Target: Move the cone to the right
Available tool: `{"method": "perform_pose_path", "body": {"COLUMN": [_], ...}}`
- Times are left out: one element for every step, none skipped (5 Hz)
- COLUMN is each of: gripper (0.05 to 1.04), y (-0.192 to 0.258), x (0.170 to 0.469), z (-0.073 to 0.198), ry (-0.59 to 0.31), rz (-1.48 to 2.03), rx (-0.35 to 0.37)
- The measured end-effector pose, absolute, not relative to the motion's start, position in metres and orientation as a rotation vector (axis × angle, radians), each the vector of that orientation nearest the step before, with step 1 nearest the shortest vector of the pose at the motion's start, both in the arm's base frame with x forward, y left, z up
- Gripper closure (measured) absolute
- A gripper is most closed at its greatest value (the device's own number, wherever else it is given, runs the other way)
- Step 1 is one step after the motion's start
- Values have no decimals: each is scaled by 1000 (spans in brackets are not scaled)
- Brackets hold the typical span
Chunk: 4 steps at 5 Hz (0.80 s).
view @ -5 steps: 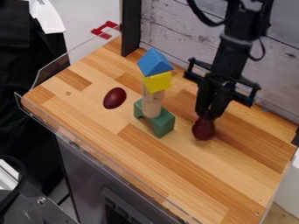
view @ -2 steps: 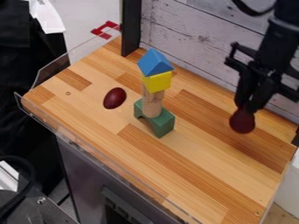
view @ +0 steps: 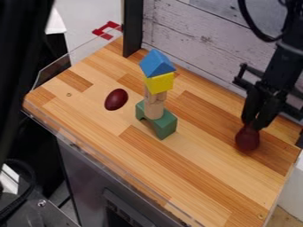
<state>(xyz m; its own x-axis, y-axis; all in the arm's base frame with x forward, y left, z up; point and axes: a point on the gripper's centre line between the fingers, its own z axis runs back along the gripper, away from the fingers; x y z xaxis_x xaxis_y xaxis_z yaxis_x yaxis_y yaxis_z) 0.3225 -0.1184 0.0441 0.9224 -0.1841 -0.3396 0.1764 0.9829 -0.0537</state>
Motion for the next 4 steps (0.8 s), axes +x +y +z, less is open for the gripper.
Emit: {"method": "perform_pose_path", "body": {"gripper": [921,890,649,331], "y": [-120,-120,-117,-115], "x": [327,328,326,318], "z": [39,38,34,36], "ry": [355,356,359,355], "rz": [-187,-186,-201,-187], "rx": [-32,-36,-22,-27]}}
